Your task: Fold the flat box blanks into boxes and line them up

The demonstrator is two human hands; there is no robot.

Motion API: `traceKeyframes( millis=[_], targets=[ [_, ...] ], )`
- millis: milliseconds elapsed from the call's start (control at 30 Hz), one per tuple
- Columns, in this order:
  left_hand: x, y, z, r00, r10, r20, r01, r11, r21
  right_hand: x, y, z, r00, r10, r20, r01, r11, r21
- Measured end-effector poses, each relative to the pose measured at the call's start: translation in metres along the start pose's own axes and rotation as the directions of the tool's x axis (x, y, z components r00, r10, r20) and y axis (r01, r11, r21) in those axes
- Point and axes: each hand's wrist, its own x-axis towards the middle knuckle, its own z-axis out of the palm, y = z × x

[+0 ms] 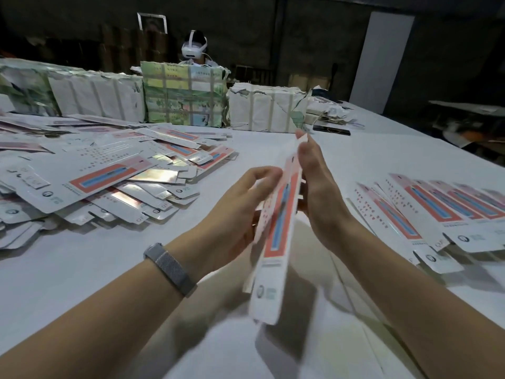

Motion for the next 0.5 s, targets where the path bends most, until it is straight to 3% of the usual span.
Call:
traceKeyframes(
  millis=[100, 167, 333, 500],
  targets=[
    [0.0035, -0.0041, -0.0001, 0.991, 0.083, -0.107, -0.08, 0.996, 0.03, 0.0014, -0.0002, 0.0003, 1.0, -0.005, 0.005, 0.005, 0.996, 0.088],
    [0.0055, -0.0073, -0.0014, 0.978, 0.145, -0.147, -0.146, 0.989, 0.004, 0.0012, 0.0036, 0.0004, 0.998, -0.037, -0.048, 0.04, 0.998, 0.05],
    [0.0065, -0.0048, -0.0007, 0.975, 0.176, -0.137, -0.173, 0.984, 0.028, -0.0022, 0.0065, 0.0006, 0.976, -0.185, -0.116, 0.153, 0.959, -0.239],
    [0.0063, 0.002, -0.001, 0.99, 0.136, -0.045, -0.14, 0.986, -0.092, -0.0014, 0.0055, 0.0001, 0.96, -0.251, -0.127, 0.166, 0.869, -0.467]
  ],
)
